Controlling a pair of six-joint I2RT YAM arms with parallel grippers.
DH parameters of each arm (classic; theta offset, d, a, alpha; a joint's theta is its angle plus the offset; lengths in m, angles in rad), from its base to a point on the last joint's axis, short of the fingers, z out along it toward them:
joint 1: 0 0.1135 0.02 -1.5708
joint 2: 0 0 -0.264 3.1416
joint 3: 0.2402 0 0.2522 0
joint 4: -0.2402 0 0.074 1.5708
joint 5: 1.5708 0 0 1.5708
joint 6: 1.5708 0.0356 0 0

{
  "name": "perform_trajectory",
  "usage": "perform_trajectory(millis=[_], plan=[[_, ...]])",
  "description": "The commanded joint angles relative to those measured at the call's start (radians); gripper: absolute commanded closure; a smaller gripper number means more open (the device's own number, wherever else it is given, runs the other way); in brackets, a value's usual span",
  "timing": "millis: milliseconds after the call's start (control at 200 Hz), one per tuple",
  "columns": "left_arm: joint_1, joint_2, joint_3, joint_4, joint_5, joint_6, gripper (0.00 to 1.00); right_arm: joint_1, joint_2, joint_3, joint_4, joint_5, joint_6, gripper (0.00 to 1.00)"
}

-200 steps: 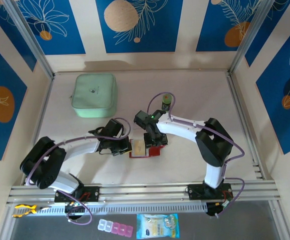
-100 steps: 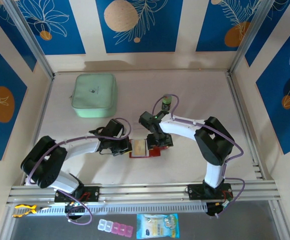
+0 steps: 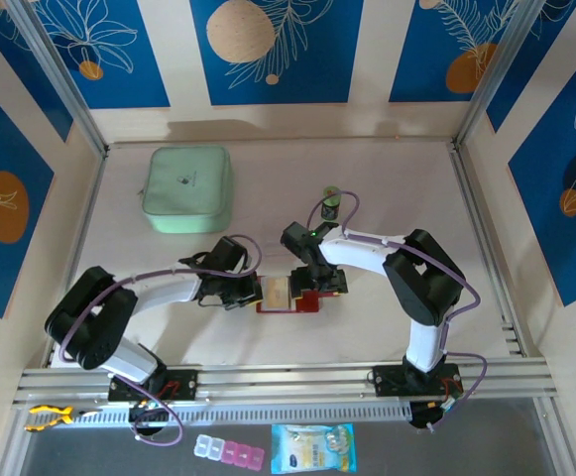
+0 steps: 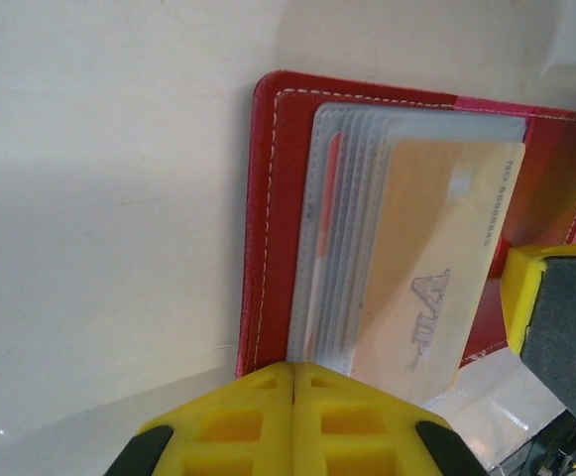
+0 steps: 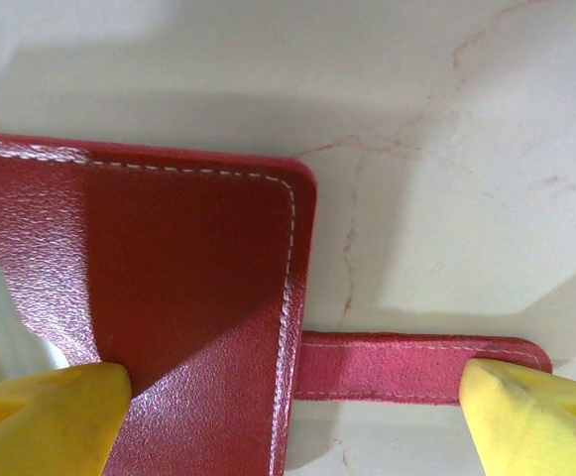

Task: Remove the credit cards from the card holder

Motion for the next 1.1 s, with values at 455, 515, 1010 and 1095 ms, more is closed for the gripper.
perform_trajectory(millis=[455, 515, 1010, 1095], plan=[[-0.013, 0.044, 0.013, -0.066, -0.043, 0.041, 0.96, 0.014, 0.077, -0.05, 0.015, -0.029, 0.008, 0.11], [-0.013, 0.038, 0.004, -0.065, -0.044, 0.039, 0.96, 0.016, 0.073, -0.06, 0.025, -0.035, 0.011, 0.1], [-0.012, 0.025, -0.028, -0.063, -0.05, 0.034, 0.96, 0.018, 0.096, -0.062, 0.009, -0.014, 0.006, 0.12], [-0.013, 0.025, -0.029, -0.065, -0.05, 0.034, 0.96, 0.02, 0.066, -0.042, -0.008, -0.009, 0.002, 0.12]])
